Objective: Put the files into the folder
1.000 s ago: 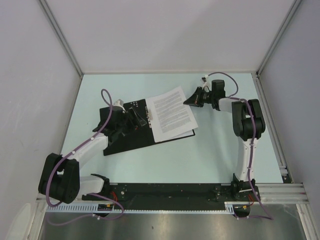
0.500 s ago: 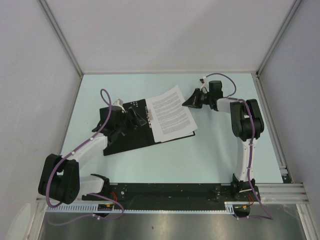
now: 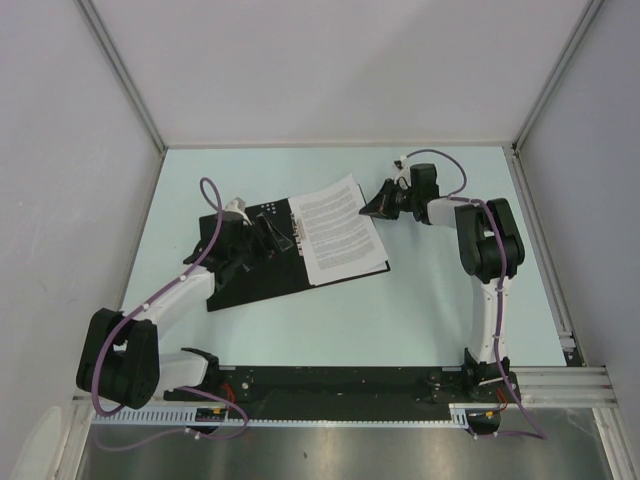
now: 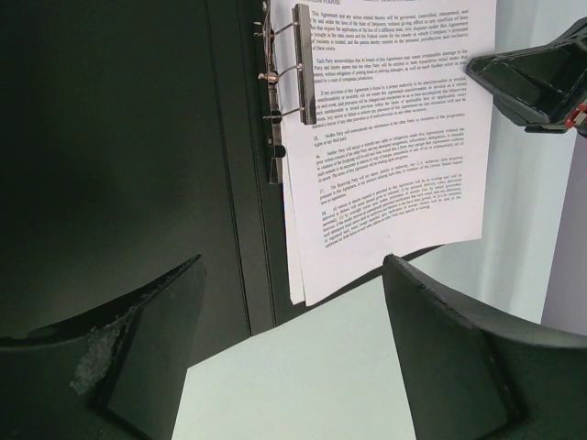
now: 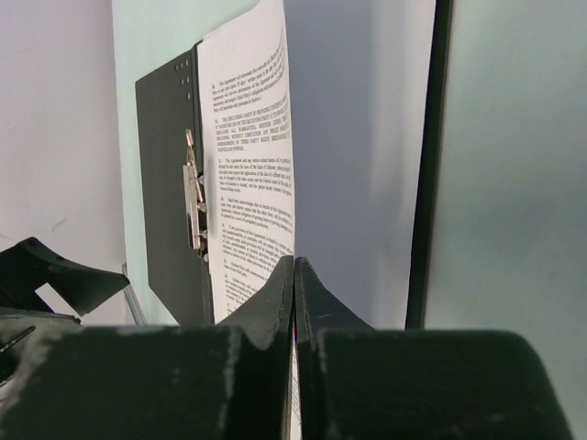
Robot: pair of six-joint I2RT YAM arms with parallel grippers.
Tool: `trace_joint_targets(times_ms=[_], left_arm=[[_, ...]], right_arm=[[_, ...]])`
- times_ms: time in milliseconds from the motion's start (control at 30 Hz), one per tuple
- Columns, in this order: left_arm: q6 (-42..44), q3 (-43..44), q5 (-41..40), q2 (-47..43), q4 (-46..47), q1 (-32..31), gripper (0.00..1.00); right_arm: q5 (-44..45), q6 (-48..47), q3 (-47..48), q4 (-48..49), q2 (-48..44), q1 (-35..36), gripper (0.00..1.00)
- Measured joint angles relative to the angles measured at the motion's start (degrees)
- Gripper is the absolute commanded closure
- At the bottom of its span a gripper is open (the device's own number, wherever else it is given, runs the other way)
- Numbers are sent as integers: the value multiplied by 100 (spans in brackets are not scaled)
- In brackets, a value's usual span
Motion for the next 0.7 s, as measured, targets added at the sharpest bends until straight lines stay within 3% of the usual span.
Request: trace_joint_targets(times_ms=[700], left_arm=[[0, -2, 52, -33, 125, 28, 16]], right_arm=[[498, 623, -540, 560, -125, 122, 98]])
